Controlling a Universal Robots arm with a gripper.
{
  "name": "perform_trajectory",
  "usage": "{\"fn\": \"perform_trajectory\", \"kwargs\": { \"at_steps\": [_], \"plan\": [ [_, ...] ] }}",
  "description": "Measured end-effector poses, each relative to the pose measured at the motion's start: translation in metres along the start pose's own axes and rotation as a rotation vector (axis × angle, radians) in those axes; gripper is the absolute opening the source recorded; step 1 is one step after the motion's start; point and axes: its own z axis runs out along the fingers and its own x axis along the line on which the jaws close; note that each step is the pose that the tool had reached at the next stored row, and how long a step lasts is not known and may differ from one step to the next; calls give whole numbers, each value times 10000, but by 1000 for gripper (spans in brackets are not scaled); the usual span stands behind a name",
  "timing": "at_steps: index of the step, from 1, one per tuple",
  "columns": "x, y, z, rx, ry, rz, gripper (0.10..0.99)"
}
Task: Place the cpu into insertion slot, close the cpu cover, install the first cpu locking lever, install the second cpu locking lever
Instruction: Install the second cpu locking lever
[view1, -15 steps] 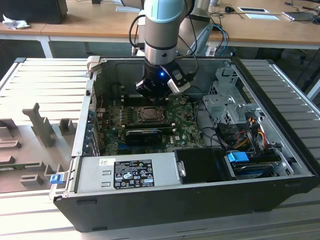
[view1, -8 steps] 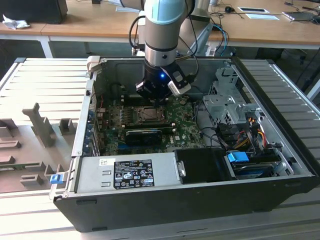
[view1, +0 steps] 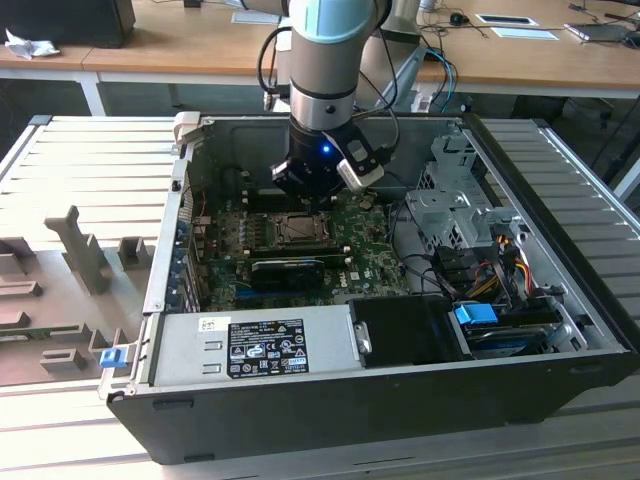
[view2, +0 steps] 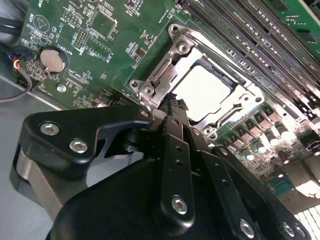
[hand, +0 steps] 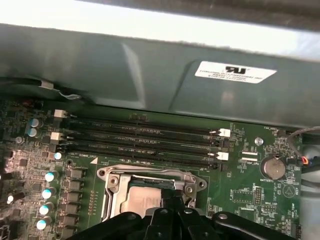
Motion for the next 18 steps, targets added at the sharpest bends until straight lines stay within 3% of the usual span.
{"fn": "perform_trajectory", "kwargs": {
  "at_steps": [4,14,18],
  "plan": [
    [-2,9,-81,0,1,-1,106],
    [9,-71,-103,2,2,1,106],
    [7,-63,-196,0,1,0,106]
  ]
}}
